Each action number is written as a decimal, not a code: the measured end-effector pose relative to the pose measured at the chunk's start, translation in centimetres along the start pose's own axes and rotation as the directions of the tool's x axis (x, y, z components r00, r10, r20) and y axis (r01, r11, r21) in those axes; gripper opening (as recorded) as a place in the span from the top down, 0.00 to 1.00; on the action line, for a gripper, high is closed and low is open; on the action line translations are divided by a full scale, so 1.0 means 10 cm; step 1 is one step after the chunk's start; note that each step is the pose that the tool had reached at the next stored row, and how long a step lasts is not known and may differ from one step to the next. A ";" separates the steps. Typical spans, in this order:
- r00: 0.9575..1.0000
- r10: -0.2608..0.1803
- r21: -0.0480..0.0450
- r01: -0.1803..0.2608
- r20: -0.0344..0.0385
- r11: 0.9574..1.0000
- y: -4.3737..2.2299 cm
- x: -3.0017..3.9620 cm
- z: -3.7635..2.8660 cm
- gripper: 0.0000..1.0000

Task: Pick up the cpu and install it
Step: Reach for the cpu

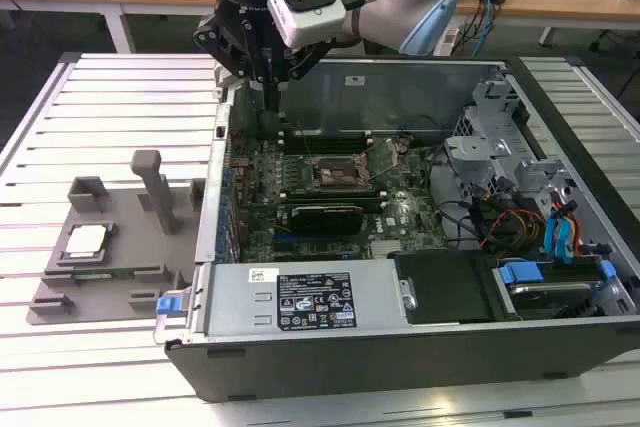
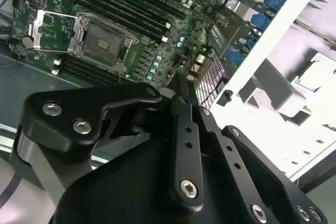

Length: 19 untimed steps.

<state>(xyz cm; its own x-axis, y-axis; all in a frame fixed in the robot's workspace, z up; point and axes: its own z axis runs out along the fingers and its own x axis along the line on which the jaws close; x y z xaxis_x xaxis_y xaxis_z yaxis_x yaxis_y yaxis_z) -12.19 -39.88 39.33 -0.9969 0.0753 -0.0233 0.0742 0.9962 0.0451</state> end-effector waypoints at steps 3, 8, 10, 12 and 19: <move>1.000 0.000 0.000 0.000 0.000 1.000 -0.005 0.063 -0.002 0.89; 1.000 0.000 0.000 0.000 0.000 1.000 -0.013 0.171 -0.005 0.89; 1.000 0.000 0.000 0.000 0.000 1.000 -0.017 0.222 -0.006 0.89; 1.000 0.000 0.000 0.000 0.000 1.000 -0.021 0.279 -0.007 0.89; 1.000 0.000 0.000 0.000 0.000 1.000 -0.033 0.436 -0.012 0.89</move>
<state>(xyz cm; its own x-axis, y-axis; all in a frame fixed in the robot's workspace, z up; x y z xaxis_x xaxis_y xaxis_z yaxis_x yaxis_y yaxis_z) -16.56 -39.89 39.33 -0.9969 0.0753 -0.0233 0.0742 0.9962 0.0451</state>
